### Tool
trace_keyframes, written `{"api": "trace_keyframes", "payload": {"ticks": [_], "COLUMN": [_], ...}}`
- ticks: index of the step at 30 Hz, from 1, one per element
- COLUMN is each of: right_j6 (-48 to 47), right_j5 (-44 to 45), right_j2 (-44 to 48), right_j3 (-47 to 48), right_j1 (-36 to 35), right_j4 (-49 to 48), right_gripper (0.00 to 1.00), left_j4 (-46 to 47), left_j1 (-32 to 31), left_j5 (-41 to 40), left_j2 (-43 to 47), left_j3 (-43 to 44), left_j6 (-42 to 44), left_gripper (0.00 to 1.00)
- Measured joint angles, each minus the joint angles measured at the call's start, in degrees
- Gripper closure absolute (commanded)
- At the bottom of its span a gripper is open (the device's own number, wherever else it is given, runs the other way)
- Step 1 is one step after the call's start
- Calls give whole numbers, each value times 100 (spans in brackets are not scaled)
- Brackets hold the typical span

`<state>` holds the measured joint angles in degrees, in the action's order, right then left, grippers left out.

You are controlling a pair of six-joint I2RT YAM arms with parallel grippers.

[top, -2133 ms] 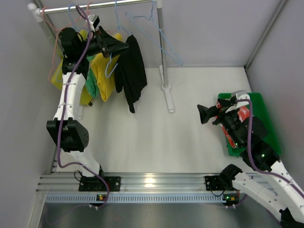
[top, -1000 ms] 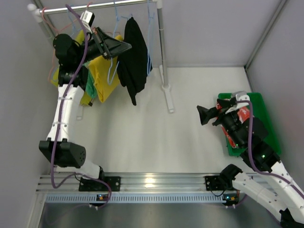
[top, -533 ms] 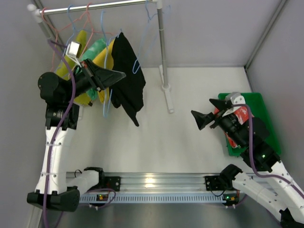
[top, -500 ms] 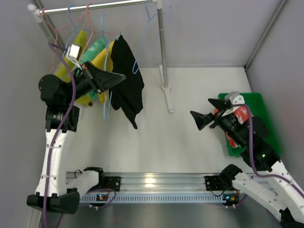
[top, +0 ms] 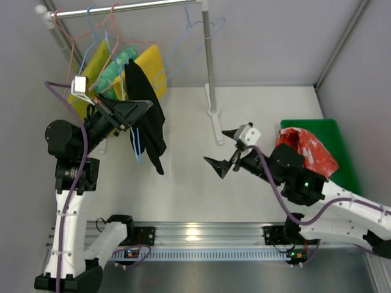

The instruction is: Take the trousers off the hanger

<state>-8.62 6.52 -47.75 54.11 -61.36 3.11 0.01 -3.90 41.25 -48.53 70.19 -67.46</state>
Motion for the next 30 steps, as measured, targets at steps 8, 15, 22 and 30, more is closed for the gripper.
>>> {"api": "trace_keyframes", "payload": {"ticks": [8, 15, 22, 30], "right_j6": [-949, -1036, -1115, -1078], "right_j5": [1346, 1718, 1648, 949], "right_j2": [-1010, -1912, -2649, -3123], "right_j3": [-22, 81, 302, 522], "right_j1": [-1526, -1650, -1491, -940], "right_j4": [-1773, -2660, -3060, -3794], "right_gripper": [0, 0, 1, 1], "left_j4": [149, 546, 935, 1049], "left_j1": [0, 0, -2, -13], "left_j5": [-227, -284, -308, -323], "left_j2": [-400, -804, -1099, -1300], "left_j3": [468, 1132, 1781, 2179], "left_j6": [-660, -1193, -1506, -1700], "left_gripper": [100, 100, 100, 100]}}
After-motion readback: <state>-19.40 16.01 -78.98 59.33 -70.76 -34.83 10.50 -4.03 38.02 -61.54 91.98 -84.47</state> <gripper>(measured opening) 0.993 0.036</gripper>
